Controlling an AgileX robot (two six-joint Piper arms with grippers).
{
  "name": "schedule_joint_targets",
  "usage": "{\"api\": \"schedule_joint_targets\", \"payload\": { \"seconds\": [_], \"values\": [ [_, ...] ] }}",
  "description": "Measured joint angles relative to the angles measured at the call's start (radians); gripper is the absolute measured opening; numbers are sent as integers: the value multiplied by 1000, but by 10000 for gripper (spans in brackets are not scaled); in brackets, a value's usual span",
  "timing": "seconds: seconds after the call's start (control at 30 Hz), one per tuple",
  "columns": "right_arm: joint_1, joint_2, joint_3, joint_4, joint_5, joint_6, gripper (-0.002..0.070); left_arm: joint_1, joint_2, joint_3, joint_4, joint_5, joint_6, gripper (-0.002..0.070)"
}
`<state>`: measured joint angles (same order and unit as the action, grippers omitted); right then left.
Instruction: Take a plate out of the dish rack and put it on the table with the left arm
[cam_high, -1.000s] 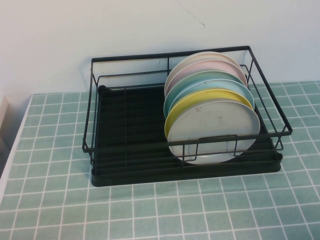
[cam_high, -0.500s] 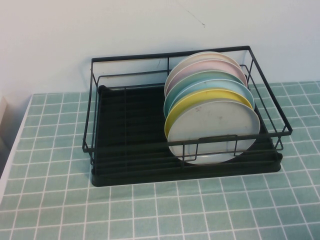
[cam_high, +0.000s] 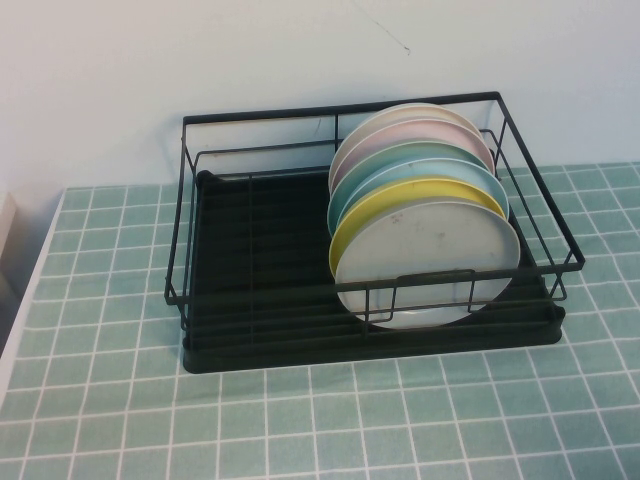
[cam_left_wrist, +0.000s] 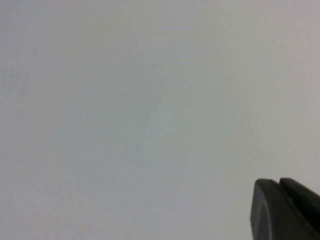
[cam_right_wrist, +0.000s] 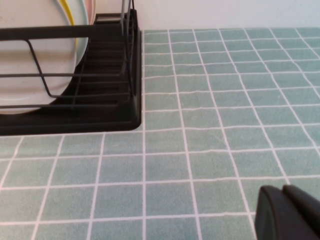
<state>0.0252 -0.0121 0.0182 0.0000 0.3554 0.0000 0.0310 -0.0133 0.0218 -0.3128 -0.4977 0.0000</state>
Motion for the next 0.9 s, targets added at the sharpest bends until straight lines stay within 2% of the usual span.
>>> {"api": "schedule_joint_targets", "payload": {
  "seconds": [0.17,0.27,0.37,0.43,0.53,0.67,0.8,0.87,0.9],
  "values": [
    [0,0,0,0,0,0,-1,0,0,-8,169,-197,-136,-3],
    [0,0,0,0,0,0,-1,0,0,-101,278,-203,-222,-3],
    [0,0,0,0,0,0,-1,0,0,-178,337,-187,-243,-3],
    [0,0,0,0,0,0,-1,0,-2,-352,433,-57,-256,-3],
    [0,0,0,0,0,0,-1,0,11,-511,478,196,-258,-3],
    [0,0,0,0,0,0,-1,0,137,-743,471,688,-259,-3],
    [0,0,0,0,0,0,-1,0,311,-892,366,1065,-169,-3],
    [0,0,0,0,0,0,-1,0,426,-954,258,1210,-34,-3],
    [0,0,0,0,0,0,-1,0,477,-976,162,1267,49,-3]
  ]
}}
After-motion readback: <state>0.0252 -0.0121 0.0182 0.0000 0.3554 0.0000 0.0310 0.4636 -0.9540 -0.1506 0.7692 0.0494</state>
